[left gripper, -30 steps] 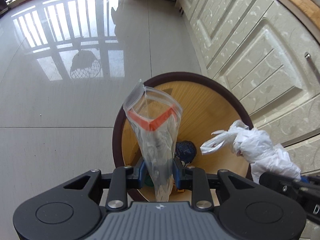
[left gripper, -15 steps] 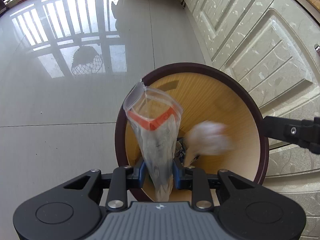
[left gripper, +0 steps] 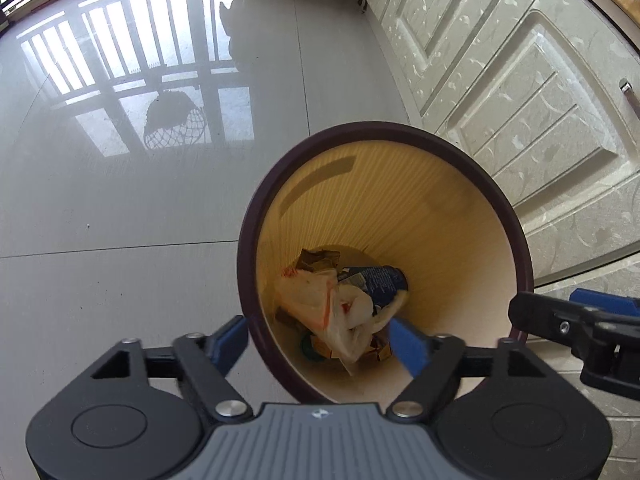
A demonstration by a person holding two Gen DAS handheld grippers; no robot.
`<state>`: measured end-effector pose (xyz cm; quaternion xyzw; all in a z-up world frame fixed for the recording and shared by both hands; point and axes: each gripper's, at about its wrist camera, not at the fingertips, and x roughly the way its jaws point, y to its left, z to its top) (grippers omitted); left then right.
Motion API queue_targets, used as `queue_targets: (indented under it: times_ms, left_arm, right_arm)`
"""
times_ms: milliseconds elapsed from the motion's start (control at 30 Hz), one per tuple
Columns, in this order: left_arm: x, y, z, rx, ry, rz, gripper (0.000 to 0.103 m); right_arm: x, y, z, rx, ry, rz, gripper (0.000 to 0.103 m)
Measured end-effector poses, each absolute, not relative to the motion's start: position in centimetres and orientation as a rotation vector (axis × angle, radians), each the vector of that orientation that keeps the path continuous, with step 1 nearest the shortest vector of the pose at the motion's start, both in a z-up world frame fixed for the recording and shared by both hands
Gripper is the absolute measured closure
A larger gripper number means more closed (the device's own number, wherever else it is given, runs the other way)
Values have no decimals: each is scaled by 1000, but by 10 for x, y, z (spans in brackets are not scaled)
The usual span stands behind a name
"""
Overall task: Collect trash
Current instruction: 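Open left tool to drop the zip bag while right tool drops the plastic bag into the wastebasket, then raise both open tools from the wastebasket and move back toward the bench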
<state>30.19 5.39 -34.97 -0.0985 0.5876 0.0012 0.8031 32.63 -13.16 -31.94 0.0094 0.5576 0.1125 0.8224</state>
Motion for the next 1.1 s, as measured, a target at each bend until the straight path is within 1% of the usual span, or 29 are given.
queue_targets:
  times_ms: [100,167,367,433,500,733,1100]
  left_arm:
    - [299,59,-343,-206,1265,19,18]
    - [297,61,-338,-202,1267,30,12]
    - [290,69,-322,-189,1265,52,2]
    - [289,70,-316,-184,1258,55,0]
    - [287,70,-311,-183,1258,52,0]
    - [275,71,-289,-159,1240,41,0]
    - [242,79,-251,-128,1199,44,0]
  right_arm:
    - [321,-135,-318,20,1190,238,28]
    - [319,-138,-316,20,1191,233,28]
    - [308,-144,-307,18,1186,236,19]
    - [305,-146,-304,18,1185,236,16]
    - [301,-147,-302,14,1182,231,8]
    - [290,-150,-285,-8,1155,241,0]
    - [270,-151,-240,-37,1075,244,0]
